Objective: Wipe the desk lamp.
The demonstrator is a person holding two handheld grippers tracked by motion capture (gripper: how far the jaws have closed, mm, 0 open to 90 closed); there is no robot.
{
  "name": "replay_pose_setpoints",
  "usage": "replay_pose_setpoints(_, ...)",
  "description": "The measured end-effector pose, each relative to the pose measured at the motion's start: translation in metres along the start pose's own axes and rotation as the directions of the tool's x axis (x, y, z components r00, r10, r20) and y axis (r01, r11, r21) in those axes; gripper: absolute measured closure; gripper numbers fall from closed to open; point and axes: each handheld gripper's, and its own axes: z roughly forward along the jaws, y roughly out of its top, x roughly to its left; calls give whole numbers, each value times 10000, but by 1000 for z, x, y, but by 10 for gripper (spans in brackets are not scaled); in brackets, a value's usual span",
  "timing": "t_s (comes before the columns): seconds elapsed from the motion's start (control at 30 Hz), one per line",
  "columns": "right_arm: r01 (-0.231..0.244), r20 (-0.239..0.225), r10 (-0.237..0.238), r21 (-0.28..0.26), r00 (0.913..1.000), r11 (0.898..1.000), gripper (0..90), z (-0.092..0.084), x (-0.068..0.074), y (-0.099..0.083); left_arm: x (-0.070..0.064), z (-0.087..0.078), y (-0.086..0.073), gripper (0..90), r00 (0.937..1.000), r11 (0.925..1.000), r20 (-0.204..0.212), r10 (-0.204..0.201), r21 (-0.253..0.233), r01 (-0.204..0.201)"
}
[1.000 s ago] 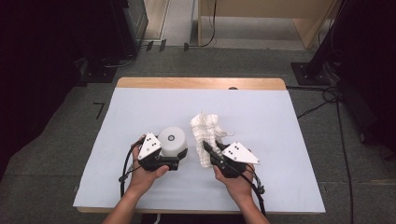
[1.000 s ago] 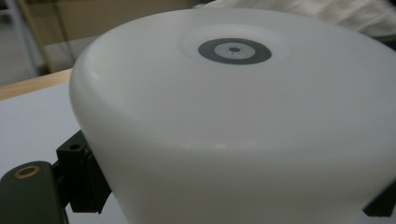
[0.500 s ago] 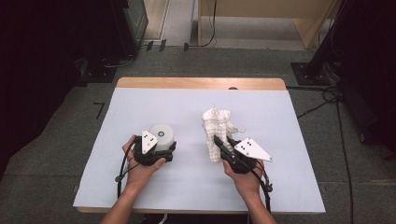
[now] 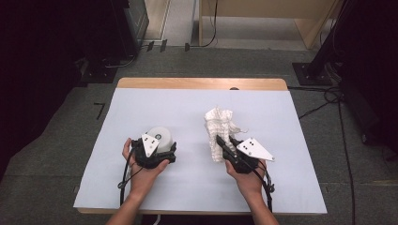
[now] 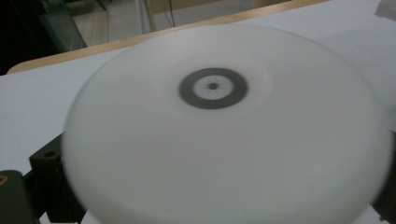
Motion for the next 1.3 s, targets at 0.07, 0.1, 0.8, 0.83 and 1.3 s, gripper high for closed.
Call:
replay_pose_setpoints(0.07,0,10,0,6,10000,10000,728,0,0,0,-9,2,2,0,9971,9999,-761,-46,112,54)
replay_pose_setpoints(0.1,25,23,-25,12,10000,10000,728,0,0,-1,-11,4,2,0,9947,9997,-1018,-175,164,193)
replay_pose_setpoints(0.8,672,-1706,-717,-322,9827,9972,728,0,36,7,-8,-12,20,76,8014,9986,5972,-322,-147,510)
replay_pose_setpoints(0.83,717,-1815,-767,-338,9804,9969,729,-1,38,7,-11,-13,20,76,7877,9988,6156,-250,-178,456)
replay_pose_setpoints(1.3,806,-2120,-726,291,9746,9963,731,11,42,-7,8,-24,28,79,7362,9906,6761,-299,-782,1120)
